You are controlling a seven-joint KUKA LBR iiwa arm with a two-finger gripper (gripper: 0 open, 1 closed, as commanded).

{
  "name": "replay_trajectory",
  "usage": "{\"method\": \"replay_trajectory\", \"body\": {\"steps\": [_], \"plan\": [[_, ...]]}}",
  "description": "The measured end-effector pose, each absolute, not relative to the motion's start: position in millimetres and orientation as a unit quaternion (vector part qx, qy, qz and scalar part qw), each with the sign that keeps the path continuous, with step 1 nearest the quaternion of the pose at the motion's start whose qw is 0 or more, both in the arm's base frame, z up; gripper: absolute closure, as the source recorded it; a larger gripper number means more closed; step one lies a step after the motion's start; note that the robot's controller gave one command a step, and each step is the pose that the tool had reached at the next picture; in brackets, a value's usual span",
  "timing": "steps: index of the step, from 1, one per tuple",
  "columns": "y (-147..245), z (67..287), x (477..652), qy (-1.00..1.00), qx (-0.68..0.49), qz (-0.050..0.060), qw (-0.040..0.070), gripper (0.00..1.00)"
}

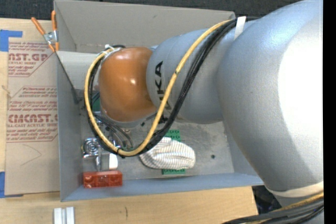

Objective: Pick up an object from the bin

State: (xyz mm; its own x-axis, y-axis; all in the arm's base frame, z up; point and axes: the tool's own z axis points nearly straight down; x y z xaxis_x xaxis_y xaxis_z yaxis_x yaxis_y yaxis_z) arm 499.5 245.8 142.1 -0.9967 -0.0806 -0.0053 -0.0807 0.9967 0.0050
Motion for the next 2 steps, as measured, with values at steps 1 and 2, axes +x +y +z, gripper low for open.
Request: {"method": "replay_trajectory", "body": {"steps": [1, 2], "plan": [[246.3, 83.0, 516.5, 0.993, 0.121, 0.003, 0.003, 0.0], [246.4, 75.1, 496.0, 0.999, -0.028, 0.006, 0.017, 1.0]]}}
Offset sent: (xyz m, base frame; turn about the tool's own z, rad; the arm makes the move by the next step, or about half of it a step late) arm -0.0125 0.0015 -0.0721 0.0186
